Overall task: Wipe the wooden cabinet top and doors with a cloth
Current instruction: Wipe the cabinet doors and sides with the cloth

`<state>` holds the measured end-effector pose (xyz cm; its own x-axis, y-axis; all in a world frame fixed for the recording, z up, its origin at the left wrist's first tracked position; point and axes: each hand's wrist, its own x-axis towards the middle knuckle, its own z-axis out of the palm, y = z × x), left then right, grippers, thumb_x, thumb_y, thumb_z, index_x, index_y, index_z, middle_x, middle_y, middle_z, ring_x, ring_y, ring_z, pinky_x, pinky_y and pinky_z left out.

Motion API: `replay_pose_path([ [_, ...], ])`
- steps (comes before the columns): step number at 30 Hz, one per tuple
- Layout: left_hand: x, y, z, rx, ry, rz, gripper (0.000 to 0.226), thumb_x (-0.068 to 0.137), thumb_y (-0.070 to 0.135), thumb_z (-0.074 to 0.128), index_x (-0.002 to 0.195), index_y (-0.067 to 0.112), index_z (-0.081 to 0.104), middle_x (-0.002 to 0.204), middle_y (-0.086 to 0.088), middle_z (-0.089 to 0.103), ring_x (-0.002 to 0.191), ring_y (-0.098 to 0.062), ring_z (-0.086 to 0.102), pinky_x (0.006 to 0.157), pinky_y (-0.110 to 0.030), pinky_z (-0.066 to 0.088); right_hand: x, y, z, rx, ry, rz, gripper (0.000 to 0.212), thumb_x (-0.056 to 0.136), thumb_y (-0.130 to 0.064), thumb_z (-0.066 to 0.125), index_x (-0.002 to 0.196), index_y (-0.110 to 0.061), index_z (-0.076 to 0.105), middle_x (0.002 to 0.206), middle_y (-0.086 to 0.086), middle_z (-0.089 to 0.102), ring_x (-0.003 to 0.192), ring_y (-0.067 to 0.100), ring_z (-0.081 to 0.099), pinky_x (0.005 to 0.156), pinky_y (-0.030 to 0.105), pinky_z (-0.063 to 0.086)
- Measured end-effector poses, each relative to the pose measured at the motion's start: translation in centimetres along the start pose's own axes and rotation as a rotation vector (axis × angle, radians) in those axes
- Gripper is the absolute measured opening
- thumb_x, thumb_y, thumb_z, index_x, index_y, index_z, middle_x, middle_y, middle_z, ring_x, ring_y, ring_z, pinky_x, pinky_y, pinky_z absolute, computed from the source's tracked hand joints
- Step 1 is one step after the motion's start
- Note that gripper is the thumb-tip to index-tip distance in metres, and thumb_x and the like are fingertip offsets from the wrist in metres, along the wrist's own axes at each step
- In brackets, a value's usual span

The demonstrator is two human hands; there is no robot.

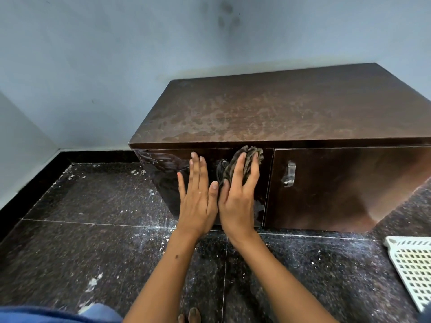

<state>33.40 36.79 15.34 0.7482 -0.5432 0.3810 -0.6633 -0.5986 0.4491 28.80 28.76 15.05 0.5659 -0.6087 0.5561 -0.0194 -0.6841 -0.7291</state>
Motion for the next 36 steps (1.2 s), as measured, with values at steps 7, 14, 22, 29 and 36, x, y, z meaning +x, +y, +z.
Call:
replay_pose_path([
  [7,0.0,0.3,-0.2,-0.012,-0.029,-0.038,0.065,0.093,0.053,0.001,0.149,0.021,-0.01,0.155,0.008,-0.024,0.142,-0.002,-0.018,0.112,-0.028,-0.022,-1.6,1.3,0.1,-0.169,-0.264,-0.165,0.078,0.085,-0.007,0.067,0.147,-0.001,0.02,0.156,0.012,0.002,0.143,0.025,0.016,0.11,0.031,0.031],
  [14,0.2,0.6,-0.6,-0.074,-0.07,-0.064,0.068,0.088,0.057,-0.005,0.147,0.024,-0.012,0.15,0.014,-0.031,0.14,0.002,-0.023,0.108,-0.024,-0.027,0.1,-1.1,-0.3,0.106,0.035,0.063,0.062,0.097,-0.01,0.044,0.15,-0.008,0.012,0.155,0.017,0.005,0.143,0.012,0.005,0.113,0.009,0.006],
  [22,0.2,0.4,-0.8,-0.02,-0.082,-0.056,0.061,0.094,0.053,0.002,0.147,0.025,-0.011,0.149,0.016,-0.032,0.139,0.003,-0.022,0.107,-0.021,-0.028,-2.3,2.8,-0.2,-0.328,-0.563,-0.198,0.074,0.093,-0.011,0.054,0.152,-0.017,0.01,0.155,-0.006,-0.015,0.143,0.026,0.013,0.108,0.043,0.035],
  [29,0.2,0.3,-0.7,0.002,-0.087,-0.069,0.059,0.094,0.05,0.002,0.146,0.026,-0.013,0.149,0.015,-0.033,0.139,0.002,-0.024,0.108,-0.023,-0.027,-2.6,3.5,-0.9,-0.296,-0.385,-0.132,0.082,0.08,0.006,0.057,0.15,-0.008,0.016,0.158,0.005,-0.001,0.144,0.027,0.016,0.115,0.034,0.022],
  [36,0.1,0.5,-0.2,0.04,-0.056,-0.066,0.069,0.089,0.056,-0.005,0.148,0.022,-0.012,0.15,0.012,-0.031,0.14,-0.001,-0.024,0.11,-0.028,-0.026,-1.0,3.2,-0.6,-0.474,-0.31,-0.37,0.067,0.076,-0.016,0.076,0.137,-0.012,0.049,0.15,0.003,0.037,0.126,0.026,0.05,0.09,0.037,0.051],
])
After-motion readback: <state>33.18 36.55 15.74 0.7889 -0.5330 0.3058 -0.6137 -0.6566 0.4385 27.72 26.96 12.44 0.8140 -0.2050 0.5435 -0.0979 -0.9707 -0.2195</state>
